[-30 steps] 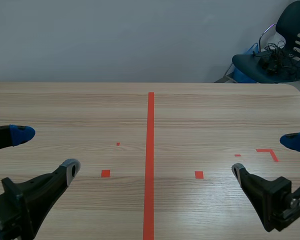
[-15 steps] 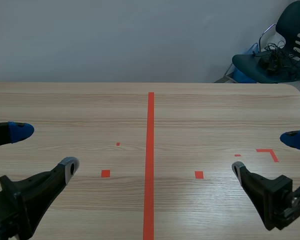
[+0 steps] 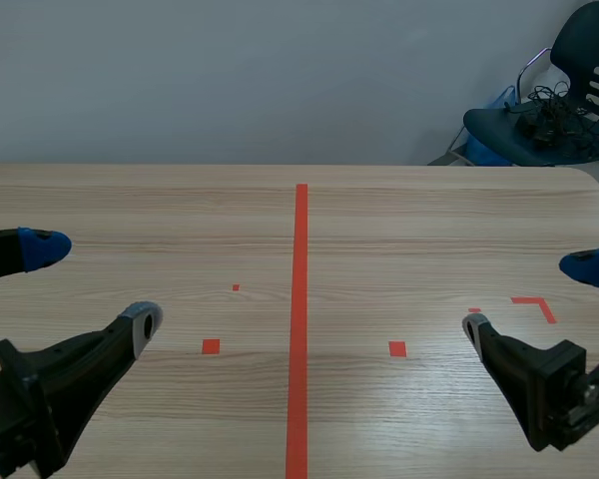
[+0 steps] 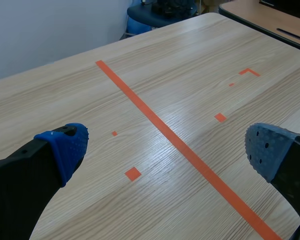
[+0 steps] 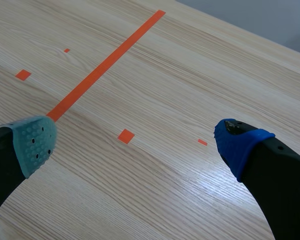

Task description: Do the leaf sorting experiment

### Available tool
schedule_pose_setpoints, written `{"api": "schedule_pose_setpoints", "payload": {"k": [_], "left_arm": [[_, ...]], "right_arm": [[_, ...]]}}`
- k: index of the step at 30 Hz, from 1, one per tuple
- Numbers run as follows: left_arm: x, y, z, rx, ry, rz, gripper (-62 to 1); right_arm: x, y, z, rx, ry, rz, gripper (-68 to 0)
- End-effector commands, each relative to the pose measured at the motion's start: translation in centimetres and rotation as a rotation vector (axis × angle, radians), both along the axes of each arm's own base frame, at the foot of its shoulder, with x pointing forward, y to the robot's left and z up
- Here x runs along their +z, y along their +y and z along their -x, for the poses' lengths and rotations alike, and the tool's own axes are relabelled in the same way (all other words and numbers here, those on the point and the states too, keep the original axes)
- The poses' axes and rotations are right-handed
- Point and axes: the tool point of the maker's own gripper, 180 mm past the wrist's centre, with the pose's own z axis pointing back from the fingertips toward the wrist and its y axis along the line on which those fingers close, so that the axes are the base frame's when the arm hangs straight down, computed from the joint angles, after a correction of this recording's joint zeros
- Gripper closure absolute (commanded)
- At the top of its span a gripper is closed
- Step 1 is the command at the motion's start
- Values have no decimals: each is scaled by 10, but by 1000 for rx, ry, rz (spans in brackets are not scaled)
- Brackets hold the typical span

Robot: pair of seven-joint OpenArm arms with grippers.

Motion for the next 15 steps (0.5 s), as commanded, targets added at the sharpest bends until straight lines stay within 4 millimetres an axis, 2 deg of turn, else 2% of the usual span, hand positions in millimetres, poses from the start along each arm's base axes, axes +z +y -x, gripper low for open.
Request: {"api": "schedule_pose_setpoints", "payload": {"k": [1, 15], "left_arm": [[6, -1, -4, -2, -19, 5, -623], [7, -5, -2, -31, -16, 9, -623]], "right_arm": [[12, 1, -6, 3, -46, -9, -679], [13, 1, -8, 0, -54, -5, -679]]}}
